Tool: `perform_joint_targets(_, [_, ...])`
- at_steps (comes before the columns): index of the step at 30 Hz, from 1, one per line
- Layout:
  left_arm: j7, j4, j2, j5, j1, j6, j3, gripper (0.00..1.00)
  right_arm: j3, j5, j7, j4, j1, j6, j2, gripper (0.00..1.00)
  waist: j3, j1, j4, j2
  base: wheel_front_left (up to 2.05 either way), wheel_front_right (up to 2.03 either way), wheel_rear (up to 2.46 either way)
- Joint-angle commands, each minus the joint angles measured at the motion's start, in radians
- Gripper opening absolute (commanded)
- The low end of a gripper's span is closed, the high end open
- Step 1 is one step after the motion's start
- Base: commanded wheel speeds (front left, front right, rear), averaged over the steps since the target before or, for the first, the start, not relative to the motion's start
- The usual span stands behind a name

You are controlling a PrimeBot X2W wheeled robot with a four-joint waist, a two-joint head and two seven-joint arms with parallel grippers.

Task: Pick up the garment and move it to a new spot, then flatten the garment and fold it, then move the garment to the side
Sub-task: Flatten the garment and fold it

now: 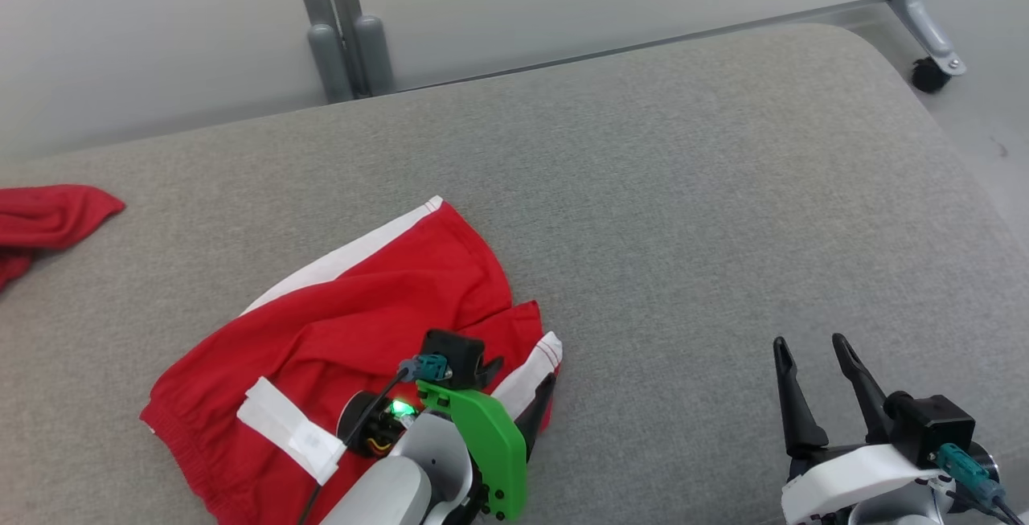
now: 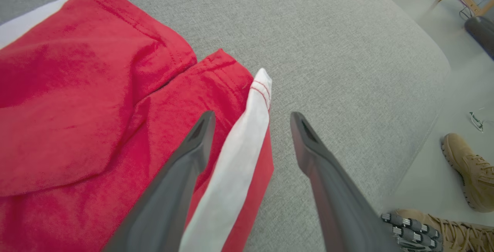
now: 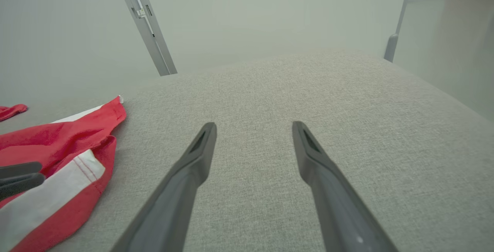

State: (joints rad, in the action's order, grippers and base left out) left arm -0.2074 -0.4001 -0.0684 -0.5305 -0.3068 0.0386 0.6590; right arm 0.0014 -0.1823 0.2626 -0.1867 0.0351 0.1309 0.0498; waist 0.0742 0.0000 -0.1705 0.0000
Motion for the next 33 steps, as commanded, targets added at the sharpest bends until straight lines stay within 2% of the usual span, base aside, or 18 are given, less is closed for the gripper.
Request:
perform_joint_targets(1, [0.006, -0.023, 0.003, -0.004, -0.023, -0.004, 0.001, 1.0, -0.009, -0.006, 0.003, 0.0, 0.011, 0.0, 0.002, 1.0, 0.016, 0.0, -0.064, 0.0, 0.0, 0.0, 0.0])
perform_joint_targets(3, [0.013, -0.066, 0.003, -0.006, -0.032, -0.008, 0.002, 1.0, -0.013, -0.004, 0.003, 0.0, 0.017, 0.0, 0.001, 1.0, 0.015, 0.0, -0.072, 0.0, 0.0, 0.0, 0.0])
perform_joint_targets(4, [0.017, -0.088, 0.004, -0.005, -0.038, -0.008, 0.004, 0.86, -0.012, -0.004, 0.003, 0.0, 0.017, 0.0, 0.001, 1.0, 0.016, 0.0, -0.077, 0.0, 0.0, 0.0, 0.0])
perform_joint_targets(5, [0.021, -0.105, 0.004, -0.005, -0.044, -0.008, 0.004, 0.61, -0.012, -0.004, 0.003, 0.001, 0.016, 0.0, 0.001, 1.0, 0.017, 0.0, -0.079, 0.0, 0.0, 0.0, 0.0])
perform_joint_targets(7, [0.034, -0.137, 0.006, -0.001, -0.055, -0.011, 0.005, 0.26, -0.014, -0.008, 0.003, 0.003, 0.012, 0.0, 0.002, 1.0, 0.019, 0.0, -0.083, 0.0, 0.0, 0.0, 0.0])
perform_joint_targets(8, [0.038, -0.152, 0.007, -0.002, -0.059, -0.007, 0.008, 0.0, -0.015, -0.009, 0.003, 0.004, 0.009, 0.0, 0.002, 1.0, 0.02, 0.0, -0.083, 0.0, 0.0, 0.0, 0.0])
perform_joint_targets(15, [0.068, -0.176, 0.014, 0.003, -0.077, 0.005, 0.061, 0.0, -0.017, -0.015, 0.003, 0.005, 0.002, 0.0, 0.002, 1.0, 0.021, 0.0, -0.066, 0.0, 0.0, 0.0, 0.0])
perform_joint_targets(20, [0.094, -0.127, 0.017, 0.019, -0.042, -0.003, 0.155, 0.0, -0.021, -0.014, 0.003, 0.007, 0.008, 0.0, 0.002, 1.0, 0.021, 0.0, -0.047, 0.0, 0.0, 0.0, 0.0])
perform_joint_targets(21, [0.103, -0.112, 0.017, 0.013, -0.031, -0.003, 0.177, 0.27, -0.023, -0.014, 0.003, 0.007, 0.007, 0.0, 0.002, 1.0, 0.022, 0.0, -0.043, 0.0, 0.0, 0.0, 0.0])
perform_joint_targets(23, [0.134, -0.095, 0.017, 0.015, -0.023, -0.01, 0.22, 1.0, -0.023, -0.011, 0.003, 0.006, 0.005, 0.0, 0.001, 1.0, 0.024, 0.0, -0.037, 0.0, 0.0, 0.0, 0.0])
perform_joint_targets(27, [0.221, -0.083, 0.016, -0.001, -0.01, -0.008, 0.29, 1.0, -0.023, -0.008, 0.003, 0.002, -0.001, 0.0, 0.002, 1.0, 0.027, 0.0, -0.024, 0.0, 0.0, 0.0, 0.0])
perform_joint_targets(28, [0.252, -0.079, 0.016, -0.008, -0.01, 0.005, 0.313, 1.0, -0.022, -0.008, 0.003, 0.001, -0.001, 0.0, 0.002, 1.0, 0.028, 0.0, -0.02, 0.0, 0.0, 0.0, 0.0])
perform_joint_targets(33, [0.395, -0.086, 0.015, -0.043, -0.042, -0.011, 0.346, 1.0, -0.03, 0.001, 0.003, 0.0, -0.001, 0.0, 0.002, 1.0, 0.022, 0.0, 0.008, 0.0, 0.0, 0.0, 0.0])
